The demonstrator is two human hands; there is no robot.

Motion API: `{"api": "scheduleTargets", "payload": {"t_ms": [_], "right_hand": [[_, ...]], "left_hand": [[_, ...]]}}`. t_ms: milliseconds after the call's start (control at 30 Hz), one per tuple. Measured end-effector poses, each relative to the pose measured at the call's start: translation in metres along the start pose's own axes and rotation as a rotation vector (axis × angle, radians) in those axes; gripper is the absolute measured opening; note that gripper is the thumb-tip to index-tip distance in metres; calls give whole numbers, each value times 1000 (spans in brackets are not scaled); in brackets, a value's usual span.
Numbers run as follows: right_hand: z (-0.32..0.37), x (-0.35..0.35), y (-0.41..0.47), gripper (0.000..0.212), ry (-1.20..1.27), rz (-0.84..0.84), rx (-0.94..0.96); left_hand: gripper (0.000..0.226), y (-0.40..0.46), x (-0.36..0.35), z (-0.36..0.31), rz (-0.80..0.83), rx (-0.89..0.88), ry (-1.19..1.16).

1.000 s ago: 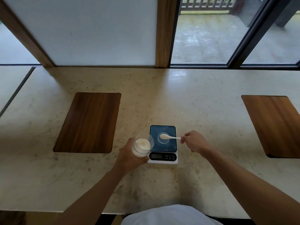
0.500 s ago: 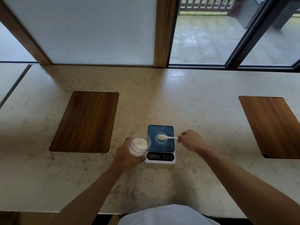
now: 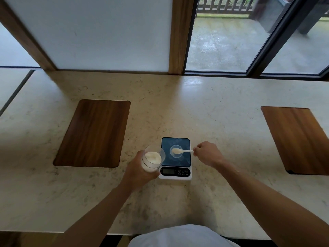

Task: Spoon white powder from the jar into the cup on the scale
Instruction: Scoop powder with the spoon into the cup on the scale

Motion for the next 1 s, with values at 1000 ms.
{"api": "scheduleTargets", "payload": {"t_ms": [1000], "right_hand": [[49, 0, -32, 28, -365, -85, 342]], "left_hand": [[78, 6, -7, 4, -14, -59, 38]]}}
Point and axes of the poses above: each hand's wrist, its own y-axis towards the middle knuckle, its own x-axis out of the back of the hand, z = x × y, the point moved 5 cm from there along y, towards the middle knuckle, and after that the axes turned 12 degrees about y, right-handed, at the moved point
